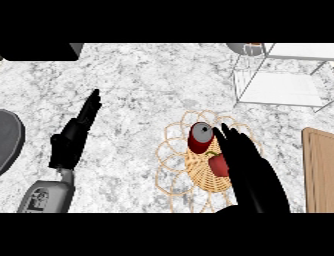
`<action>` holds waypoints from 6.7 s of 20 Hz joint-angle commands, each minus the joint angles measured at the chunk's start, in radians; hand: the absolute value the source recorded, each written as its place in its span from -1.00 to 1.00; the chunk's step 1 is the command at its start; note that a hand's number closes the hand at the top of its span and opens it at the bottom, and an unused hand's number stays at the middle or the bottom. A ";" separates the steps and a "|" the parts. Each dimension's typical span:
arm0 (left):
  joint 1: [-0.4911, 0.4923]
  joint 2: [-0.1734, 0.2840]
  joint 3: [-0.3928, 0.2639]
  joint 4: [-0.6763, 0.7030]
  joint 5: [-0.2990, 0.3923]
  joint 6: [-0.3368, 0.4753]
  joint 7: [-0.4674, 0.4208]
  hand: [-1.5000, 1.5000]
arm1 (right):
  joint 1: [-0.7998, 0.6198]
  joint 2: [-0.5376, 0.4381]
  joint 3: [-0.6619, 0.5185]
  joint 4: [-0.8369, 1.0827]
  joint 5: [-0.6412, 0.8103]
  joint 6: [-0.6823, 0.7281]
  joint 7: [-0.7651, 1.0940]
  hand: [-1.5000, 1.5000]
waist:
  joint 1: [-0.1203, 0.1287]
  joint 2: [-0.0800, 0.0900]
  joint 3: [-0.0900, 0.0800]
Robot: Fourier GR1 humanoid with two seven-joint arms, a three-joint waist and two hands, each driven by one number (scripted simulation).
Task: Pick the bell pepper from the placemat and place it in the tiered shelf
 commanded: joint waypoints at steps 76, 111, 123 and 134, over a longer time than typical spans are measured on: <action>-0.043 -0.045 0.078 0.081 -0.039 -0.042 -0.029 0.00 | -0.466 0.150 -0.038 -0.096 0.199 -0.211 0.546 1.00 | -0.007 -0.002 -0.001; -0.037 -0.067 0.038 0.031 -0.073 -0.030 0.008 0.00 | -0.989 -0.101 -0.606 0.400 0.223 -0.199 0.200 1.00 | 0.008 0.001 -0.001; -0.028 -0.027 0.074 0.023 -0.034 -0.077 -0.008 0.00 | -0.904 -0.176 -0.713 0.682 0.169 -0.544 -0.081 1.00 | 0.009 0.003 0.000; -0.039 -0.036 0.078 0.051 -0.036 -0.071 -0.021 0.00 | -0.978 -0.183 -0.840 0.891 -0.098 -0.766 -0.322 1.00 | 0.009 0.003 0.000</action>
